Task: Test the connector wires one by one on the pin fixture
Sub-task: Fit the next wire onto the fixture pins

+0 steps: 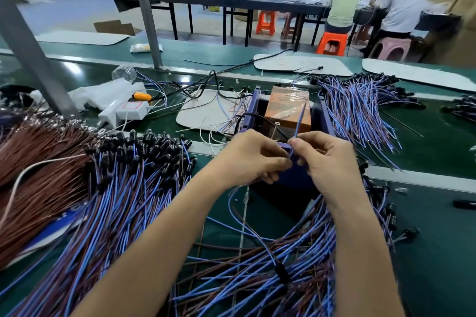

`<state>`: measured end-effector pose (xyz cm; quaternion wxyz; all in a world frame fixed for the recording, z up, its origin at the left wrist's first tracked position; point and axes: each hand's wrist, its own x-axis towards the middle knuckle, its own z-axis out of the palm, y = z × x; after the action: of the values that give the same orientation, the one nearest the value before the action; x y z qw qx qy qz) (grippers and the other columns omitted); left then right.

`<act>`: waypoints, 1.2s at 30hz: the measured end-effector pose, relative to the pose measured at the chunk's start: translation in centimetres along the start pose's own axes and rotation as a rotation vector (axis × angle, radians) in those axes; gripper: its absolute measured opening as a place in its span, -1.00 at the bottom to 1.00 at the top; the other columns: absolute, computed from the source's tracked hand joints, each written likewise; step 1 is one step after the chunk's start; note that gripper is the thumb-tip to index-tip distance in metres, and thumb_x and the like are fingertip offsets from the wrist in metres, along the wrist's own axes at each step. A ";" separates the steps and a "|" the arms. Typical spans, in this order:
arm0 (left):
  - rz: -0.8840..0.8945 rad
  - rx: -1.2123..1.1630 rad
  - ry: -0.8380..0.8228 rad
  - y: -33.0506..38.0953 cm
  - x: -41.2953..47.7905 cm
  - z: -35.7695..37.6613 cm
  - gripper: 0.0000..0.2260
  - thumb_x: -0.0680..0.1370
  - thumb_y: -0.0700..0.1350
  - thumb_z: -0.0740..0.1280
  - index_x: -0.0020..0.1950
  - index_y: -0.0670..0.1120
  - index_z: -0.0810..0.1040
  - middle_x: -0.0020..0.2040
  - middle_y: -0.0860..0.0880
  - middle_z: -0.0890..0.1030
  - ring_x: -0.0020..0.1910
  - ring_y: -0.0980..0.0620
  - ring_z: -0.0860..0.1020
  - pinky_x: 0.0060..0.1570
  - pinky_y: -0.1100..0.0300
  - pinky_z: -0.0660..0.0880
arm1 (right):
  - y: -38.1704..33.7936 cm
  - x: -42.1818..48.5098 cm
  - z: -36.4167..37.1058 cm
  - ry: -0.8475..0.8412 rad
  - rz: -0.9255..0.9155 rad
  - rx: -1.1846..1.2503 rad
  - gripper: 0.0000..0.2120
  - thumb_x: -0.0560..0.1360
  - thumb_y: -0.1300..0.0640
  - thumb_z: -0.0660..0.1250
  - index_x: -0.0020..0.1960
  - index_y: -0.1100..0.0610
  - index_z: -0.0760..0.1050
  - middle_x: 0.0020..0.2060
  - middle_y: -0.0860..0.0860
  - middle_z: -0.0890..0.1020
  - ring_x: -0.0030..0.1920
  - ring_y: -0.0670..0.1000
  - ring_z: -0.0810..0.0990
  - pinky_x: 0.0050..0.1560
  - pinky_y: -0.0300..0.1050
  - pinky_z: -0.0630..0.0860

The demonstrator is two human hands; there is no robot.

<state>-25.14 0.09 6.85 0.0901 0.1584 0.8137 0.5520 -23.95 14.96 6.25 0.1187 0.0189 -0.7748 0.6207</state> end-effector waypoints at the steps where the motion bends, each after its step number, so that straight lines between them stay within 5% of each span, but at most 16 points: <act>1: -0.004 -0.004 0.029 0.0 0.1 -0.3 -0.88 0.54 -0.27 0.34 0.03 -0.23 0.64 -0.29 -0.13 0.64 -0.46 0.14 0.54 -0.38 0.33 0.52 | 0.0 0.0 -0.1 -0.028 0.026 -0.030 -0.81 0.51 0.21 0.37 -0.26 0.03 0.59 -0.57 -0.15 0.53 -0.52 -0.23 0.44 -0.50 -0.44 0.30; 4: 0.031 -0.087 0.141 0.1 0.3 -0.8 -0.83 0.59 -0.27 0.25 0.09 -0.20 0.62 -0.17 -0.08 0.67 -0.44 0.20 0.51 -0.38 0.36 0.49 | 0.0 -0.2 -0.1 -0.135 0.078 -0.051 -0.77 0.52 0.24 0.34 -0.29 0.05 0.58 -0.53 -0.13 0.55 -0.48 -0.17 0.49 -0.49 -0.42 0.31; 12: 0.081 -0.213 0.236 0.3 0.3 0.3 -0.89 0.51 -0.29 0.39 -0.16 -0.11 0.63 -0.43 0.03 0.58 -0.50 0.20 0.46 -0.44 0.37 0.44 | -0.3 -0.6 0.3 -0.238 0.124 -0.037 -0.77 0.50 0.29 0.33 -0.29 0.08 0.58 -0.43 -0.03 0.60 -0.43 -0.08 0.53 -0.47 -0.26 0.39; 19: 0.037 -0.258 0.218 0.3 0.1 0.4 -0.89 0.50 -0.29 0.40 -0.20 -0.12 0.61 -0.32 -0.13 0.61 -0.52 0.18 0.49 -0.43 0.35 0.50 | -0.5 -0.9 0.0 -0.264 0.206 0.088 -0.77 0.54 0.36 0.29 -0.24 0.18 0.58 -0.46 0.03 0.64 -0.46 0.01 0.62 -0.42 -0.21 0.56; 31: -0.122 -0.158 0.184 0.3 -0.2 -0.5 -0.90 0.55 -0.24 0.33 -0.15 -0.23 0.59 -0.38 -0.08 0.60 -0.56 0.11 0.48 -0.51 0.31 0.46 | -0.3 -0.4 -3.1 -0.053 0.226 0.188 -0.77 0.47 0.52 0.19 -0.24 0.27 0.45 -0.50 0.09 0.60 -0.46 0.08 0.64 -0.37 -0.21 0.61; 36: -0.192 -0.020 0.132 -0.2 -0.2 -0.5 -0.79 0.59 -0.20 0.27 -0.19 -0.23 0.59 -0.41 -0.09 0.58 -0.57 0.07 0.50 -0.55 0.32 0.42 | -0.1 -0.1 -4.5 0.067 0.272 0.295 -0.74 0.60 0.29 0.17 -0.26 0.27 0.44 -0.46 0.16 0.58 -0.45 0.12 0.65 -0.36 -0.13 0.64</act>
<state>-25.13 -0.46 6.85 0.0906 0.0422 0.8237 0.5581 -23.16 19.25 7.27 0.0554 -0.0895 -0.6666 0.7379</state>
